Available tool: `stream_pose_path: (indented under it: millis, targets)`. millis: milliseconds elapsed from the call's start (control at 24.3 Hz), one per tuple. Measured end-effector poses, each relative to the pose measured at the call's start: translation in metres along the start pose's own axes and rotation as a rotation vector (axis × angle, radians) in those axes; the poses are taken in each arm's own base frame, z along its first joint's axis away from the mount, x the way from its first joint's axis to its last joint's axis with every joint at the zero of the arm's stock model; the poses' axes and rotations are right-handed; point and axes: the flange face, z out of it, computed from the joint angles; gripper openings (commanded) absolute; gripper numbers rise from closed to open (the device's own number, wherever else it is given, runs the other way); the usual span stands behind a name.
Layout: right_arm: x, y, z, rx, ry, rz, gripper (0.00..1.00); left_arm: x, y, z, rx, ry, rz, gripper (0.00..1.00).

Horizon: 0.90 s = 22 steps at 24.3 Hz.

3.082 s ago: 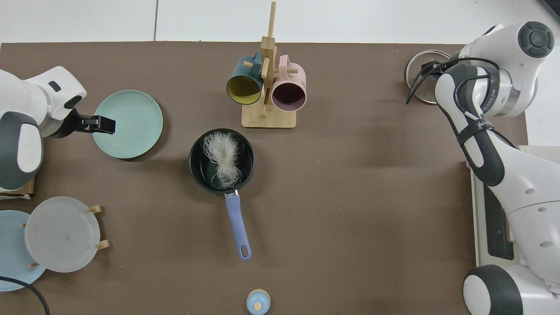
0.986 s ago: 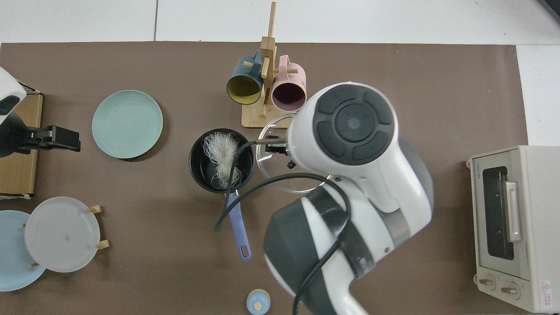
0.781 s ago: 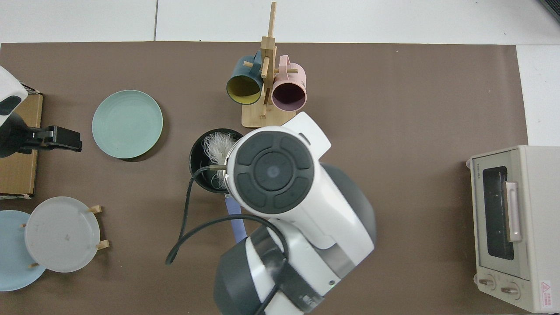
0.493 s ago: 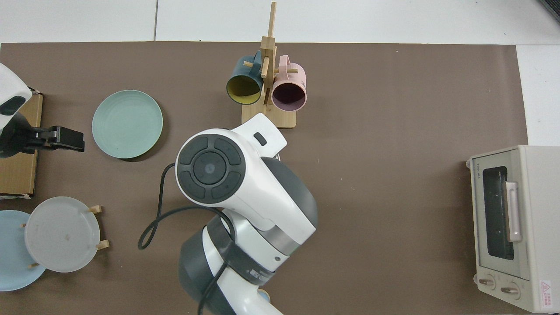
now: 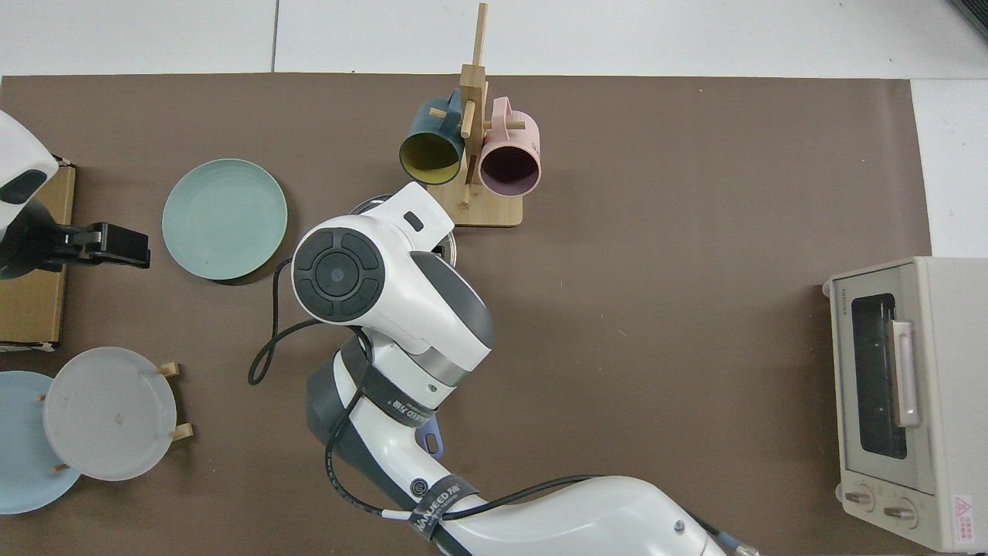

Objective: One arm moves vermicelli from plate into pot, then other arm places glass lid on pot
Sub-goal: 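Lower the glass lid onto the pot with the right gripper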

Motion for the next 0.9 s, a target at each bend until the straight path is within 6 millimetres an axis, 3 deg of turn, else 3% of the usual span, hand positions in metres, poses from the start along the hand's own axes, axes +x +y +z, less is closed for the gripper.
stream_pose_path:
  millis: [329,616,904]
  targets:
    - [-0.007,-0.008,0.012,-0.006,-0.004,-0.014,0.00,0.000,0.000,0.000,0.000,0.000,0.001,1.00]
    - [-0.031,-0.024,0.017,-0.043,-0.040,-0.054,0.00,0.000,0.000,0.000,0.000,0.000,0.001,1.00]
    - [-0.036,-0.024,0.020,-0.074,-0.049,-0.072,0.00,0.000,0.000,0.000,0.000,0.000,0.001,1.00]
